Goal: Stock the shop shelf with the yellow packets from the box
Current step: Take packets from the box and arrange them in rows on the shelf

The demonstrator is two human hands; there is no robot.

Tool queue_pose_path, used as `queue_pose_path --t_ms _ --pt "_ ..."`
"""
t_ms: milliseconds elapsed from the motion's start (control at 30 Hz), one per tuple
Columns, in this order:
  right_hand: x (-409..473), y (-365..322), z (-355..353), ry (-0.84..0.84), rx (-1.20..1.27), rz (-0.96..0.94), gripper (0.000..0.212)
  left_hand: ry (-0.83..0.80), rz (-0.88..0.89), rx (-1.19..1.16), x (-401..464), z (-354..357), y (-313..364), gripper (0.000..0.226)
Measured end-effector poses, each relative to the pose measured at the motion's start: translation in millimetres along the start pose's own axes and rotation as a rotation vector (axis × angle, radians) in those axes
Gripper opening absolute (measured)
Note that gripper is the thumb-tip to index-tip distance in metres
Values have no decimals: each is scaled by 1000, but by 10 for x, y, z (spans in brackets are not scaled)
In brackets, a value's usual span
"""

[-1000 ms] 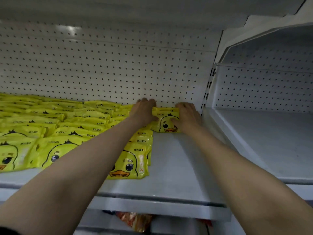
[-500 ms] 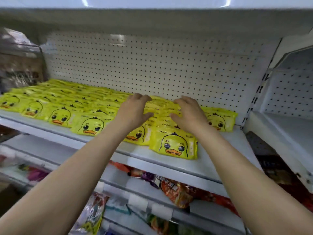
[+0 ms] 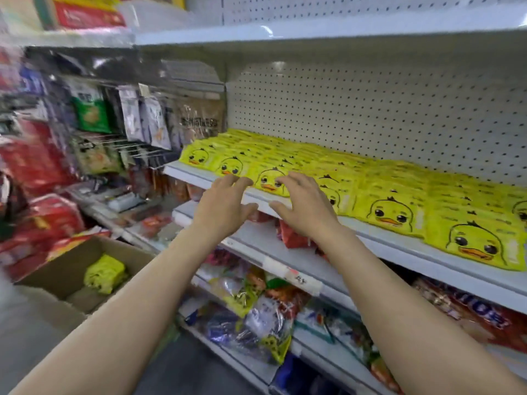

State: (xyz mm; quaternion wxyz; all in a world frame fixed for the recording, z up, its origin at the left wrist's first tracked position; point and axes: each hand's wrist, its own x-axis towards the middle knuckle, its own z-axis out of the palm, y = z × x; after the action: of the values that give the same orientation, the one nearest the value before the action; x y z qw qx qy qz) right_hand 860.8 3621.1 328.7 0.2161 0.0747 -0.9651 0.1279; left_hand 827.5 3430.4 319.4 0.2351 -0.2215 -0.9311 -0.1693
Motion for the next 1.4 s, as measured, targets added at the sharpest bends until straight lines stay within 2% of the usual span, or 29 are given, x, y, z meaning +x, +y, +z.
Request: queue_pose_path --t_ms 200,433,700,867,1133,1400 --pt "306 -1099 542 -63 69 -98 52 26 -106 100 -475 -405 -1156 46" --pt "948 -2027 1290 -135 88 -236 55 70 -284 173 -707 -650 -2385 48" --pt "2123 -3113 2436 -234 184 -337 57 26 -399 309 -472 -679 -4110 45" --pt "2880 -3643 3121 -292 153 -372 56 -50 -465 326 -220 -586 -5114 47" --pt "3606 -4222 4294 -479 117 -339 54 -176 -536 227 -121 -124 -6475 46" --pt "3777 -4462 6041 -736 140 -61 50 -471 -468 93 -101 991 -7903 48"
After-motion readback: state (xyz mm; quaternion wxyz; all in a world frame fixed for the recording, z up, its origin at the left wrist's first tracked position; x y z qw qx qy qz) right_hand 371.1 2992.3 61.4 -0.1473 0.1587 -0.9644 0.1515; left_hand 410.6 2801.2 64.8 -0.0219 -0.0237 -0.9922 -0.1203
